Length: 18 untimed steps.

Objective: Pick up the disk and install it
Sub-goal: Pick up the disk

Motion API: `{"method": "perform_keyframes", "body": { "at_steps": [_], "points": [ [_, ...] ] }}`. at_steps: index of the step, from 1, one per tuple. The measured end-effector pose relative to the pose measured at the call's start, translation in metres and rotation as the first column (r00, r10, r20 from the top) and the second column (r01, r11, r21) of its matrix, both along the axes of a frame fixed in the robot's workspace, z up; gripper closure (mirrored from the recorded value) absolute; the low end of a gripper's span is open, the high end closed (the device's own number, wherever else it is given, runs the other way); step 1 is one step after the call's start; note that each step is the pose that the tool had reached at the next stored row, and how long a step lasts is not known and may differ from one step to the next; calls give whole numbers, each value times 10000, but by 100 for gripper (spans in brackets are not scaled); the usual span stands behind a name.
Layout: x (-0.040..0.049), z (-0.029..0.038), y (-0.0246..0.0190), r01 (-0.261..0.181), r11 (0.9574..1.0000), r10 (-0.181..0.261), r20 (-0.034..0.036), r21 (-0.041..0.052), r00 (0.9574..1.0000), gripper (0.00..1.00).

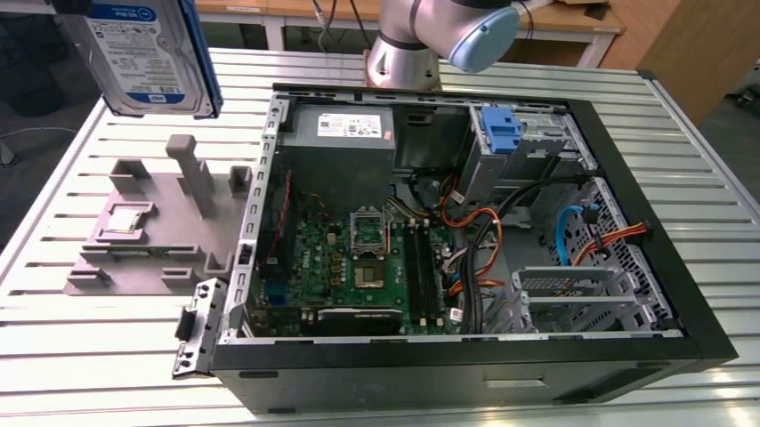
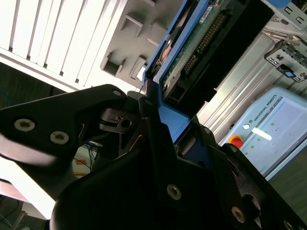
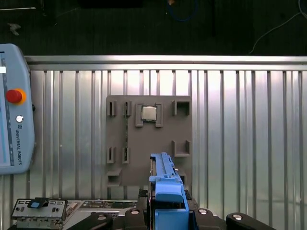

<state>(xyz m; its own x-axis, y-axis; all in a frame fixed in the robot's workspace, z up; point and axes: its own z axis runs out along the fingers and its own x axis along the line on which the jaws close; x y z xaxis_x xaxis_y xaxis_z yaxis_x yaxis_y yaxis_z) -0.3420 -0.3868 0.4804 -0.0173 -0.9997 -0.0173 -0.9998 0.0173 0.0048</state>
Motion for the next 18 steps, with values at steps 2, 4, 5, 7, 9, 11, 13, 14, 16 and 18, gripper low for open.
{"method": "perform_keyframes", "body": {
  "at_steps": [2,4,5,7,9,11,13,14,16,18],
  "points": [
    [27,0,0,-1,10000,1,-1,-1,10000,63],
    [52,1,0,-1,10000,1,-2,-1,10000,63],
    [65,1,0,-1,10000,1,-1,-1,10000,63],
    [90,0,0,-1,10000,1,-1,-1,10000,63],
    [112,0,-1,-1,10000,1,-1,-1,10000,63],
    [133,0,-1,-1,10000,1,-1,-1,10000,63],
    [148,0,-2,-1,10000,1,-1,-1,10000,63],
    [154,0,-2,-1,10000,1,-1,-1,10000,63],
    [158,0,-8,-1,10000,1,-1,-1,10000,63],
    [158,-1,-23,-1,10000,1,-1,-1,10000,63]
  ]
}}
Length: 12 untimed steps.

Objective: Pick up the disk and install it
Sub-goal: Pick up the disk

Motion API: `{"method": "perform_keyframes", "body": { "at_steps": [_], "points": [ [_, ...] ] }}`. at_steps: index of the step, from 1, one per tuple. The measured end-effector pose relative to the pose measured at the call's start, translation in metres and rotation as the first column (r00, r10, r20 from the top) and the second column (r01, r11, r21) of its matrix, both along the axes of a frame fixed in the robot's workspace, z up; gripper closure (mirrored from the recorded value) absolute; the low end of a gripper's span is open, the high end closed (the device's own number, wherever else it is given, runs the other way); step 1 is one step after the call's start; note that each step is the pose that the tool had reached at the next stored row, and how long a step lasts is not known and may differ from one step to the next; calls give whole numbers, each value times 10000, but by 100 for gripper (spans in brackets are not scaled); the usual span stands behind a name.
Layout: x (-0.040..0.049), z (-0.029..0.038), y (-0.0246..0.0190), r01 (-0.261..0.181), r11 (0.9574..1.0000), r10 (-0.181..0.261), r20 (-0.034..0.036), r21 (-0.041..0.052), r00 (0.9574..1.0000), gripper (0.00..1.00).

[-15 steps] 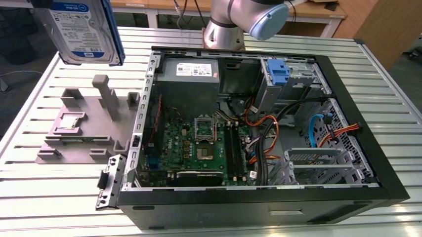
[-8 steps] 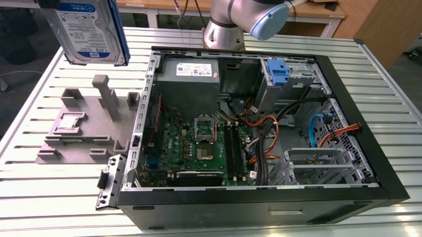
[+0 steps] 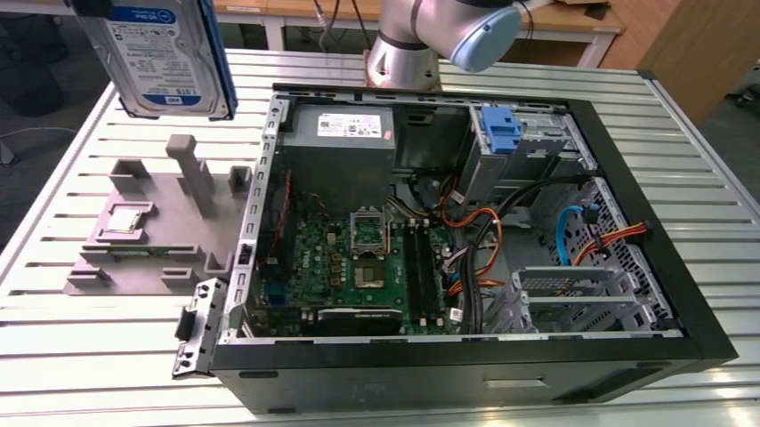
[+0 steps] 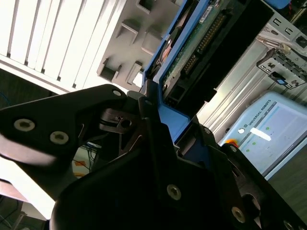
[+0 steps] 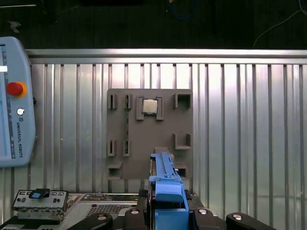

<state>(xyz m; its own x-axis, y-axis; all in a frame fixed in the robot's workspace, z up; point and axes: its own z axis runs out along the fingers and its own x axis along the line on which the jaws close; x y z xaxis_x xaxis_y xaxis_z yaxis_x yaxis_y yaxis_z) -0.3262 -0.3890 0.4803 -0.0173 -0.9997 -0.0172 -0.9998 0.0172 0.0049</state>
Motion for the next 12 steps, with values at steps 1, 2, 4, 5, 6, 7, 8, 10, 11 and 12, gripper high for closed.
{"method": "perform_keyframes", "body": {
  "at_steps": [1,2,4,5,6,7,8,10,11,12],
  "points": [
    [0,-1,-7,0,10000,0,0,1,10000,63],
    [0,-1,-15,0,10000,0,0,1,10000,63],
    [0,-1,-29,0,10000,0,0,1,10000,63],
    [0,-1,-37,0,10000,0,0,0,10000,63],
    [0,-2,-44,0,10000,0,1,1,10000,63],
    [0,-2,-52,1,10000,-1,0,1,10000,63],
    [1,-2,-59,0,10000,0,0,0,10000,63],
    [1,-2,-73,0,10000,0,0,0,10000,63],
    [0,-3,-79,1,10000,-1,0,0,10000,63],
    [0,-3,-86,1,10000,-1,0,1,10000,63]
  ]
}}
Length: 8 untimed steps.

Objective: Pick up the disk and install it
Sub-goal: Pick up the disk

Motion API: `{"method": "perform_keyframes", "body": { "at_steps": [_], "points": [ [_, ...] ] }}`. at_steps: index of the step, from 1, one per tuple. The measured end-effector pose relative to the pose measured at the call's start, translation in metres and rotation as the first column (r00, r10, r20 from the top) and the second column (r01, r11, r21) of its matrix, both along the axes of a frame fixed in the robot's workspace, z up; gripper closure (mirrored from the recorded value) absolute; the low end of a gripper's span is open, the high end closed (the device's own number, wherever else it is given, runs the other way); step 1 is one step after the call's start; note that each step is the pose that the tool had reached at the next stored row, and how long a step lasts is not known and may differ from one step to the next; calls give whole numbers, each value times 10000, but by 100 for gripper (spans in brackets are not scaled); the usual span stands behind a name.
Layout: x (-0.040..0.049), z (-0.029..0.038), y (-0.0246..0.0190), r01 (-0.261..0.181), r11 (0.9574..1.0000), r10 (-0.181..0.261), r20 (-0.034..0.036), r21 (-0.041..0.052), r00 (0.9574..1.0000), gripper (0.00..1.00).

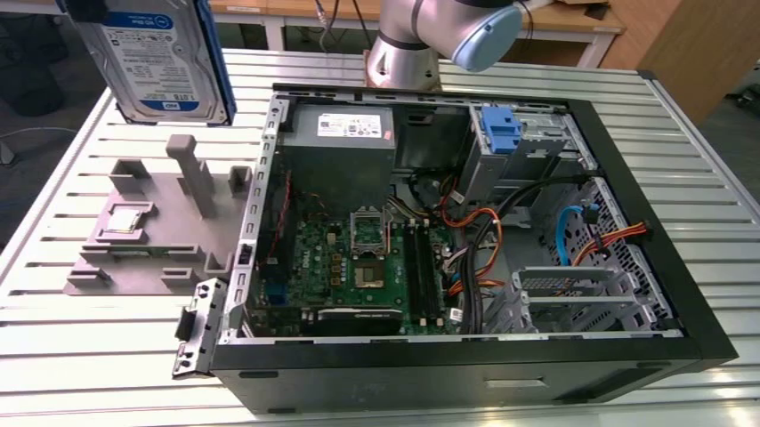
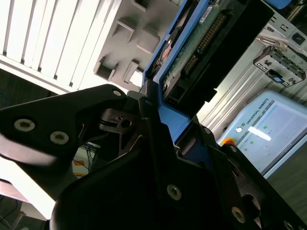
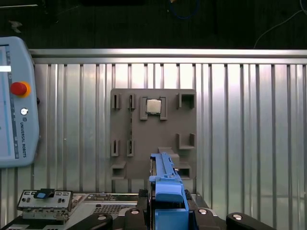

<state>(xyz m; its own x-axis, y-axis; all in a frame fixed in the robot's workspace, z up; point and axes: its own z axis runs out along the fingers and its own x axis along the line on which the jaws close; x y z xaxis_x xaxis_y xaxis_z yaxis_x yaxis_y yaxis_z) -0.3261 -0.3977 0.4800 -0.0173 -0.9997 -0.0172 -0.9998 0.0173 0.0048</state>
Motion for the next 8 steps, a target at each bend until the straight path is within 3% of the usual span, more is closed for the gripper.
{"method": "perform_keyframes", "body": {
  "at_steps": [8],
  "points": [
    [1,-1,-50,-1,10000,1,0,0,10000,63]
  ]
}}
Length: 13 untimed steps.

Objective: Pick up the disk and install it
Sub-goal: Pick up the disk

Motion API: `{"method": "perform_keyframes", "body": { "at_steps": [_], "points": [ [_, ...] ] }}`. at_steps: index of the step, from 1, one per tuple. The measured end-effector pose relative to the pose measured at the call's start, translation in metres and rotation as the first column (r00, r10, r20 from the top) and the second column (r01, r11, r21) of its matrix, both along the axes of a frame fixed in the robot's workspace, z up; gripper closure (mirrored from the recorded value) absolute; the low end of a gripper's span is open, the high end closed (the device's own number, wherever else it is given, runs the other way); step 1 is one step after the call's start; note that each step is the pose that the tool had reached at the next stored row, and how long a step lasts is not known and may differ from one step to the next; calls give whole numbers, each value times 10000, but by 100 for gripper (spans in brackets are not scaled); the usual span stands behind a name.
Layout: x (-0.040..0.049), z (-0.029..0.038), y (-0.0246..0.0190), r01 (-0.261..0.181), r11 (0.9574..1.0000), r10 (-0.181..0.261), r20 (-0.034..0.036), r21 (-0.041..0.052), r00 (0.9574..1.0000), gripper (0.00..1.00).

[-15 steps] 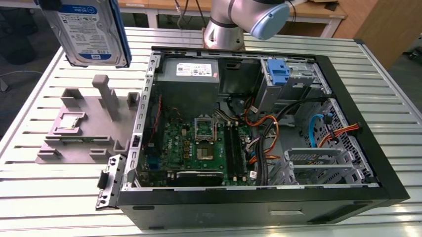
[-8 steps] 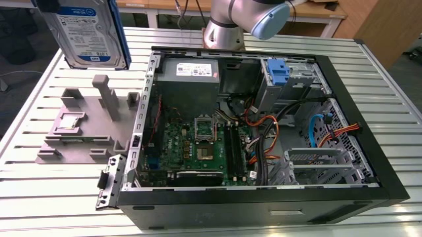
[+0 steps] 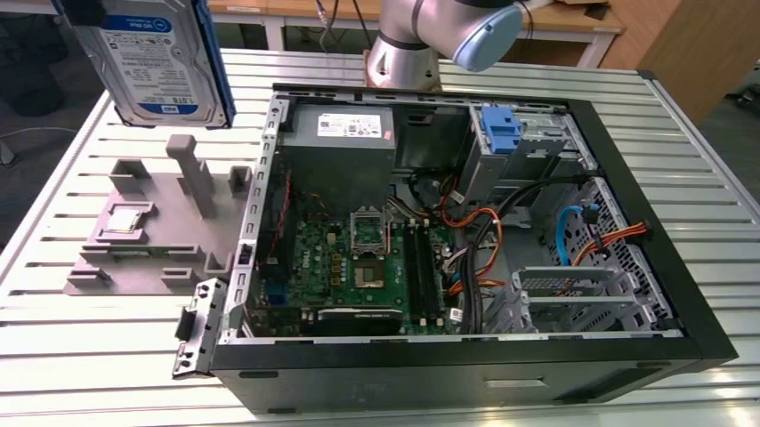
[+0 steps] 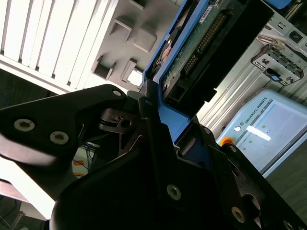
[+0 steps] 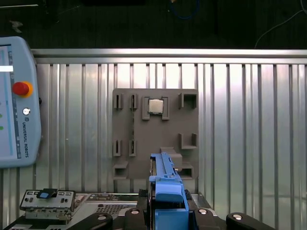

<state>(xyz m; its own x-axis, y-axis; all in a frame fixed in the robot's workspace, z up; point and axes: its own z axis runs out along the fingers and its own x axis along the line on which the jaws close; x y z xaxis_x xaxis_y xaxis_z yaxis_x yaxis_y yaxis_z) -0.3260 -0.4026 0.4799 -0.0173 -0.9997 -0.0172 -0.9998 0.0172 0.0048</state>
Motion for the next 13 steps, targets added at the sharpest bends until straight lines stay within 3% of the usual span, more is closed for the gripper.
{"method": "perform_keyframes", "body": {
  "at_steps": [13],
  "points": [
    [1,-3,-74,0,10000,0,0,0,10000,63]
  ]
}}
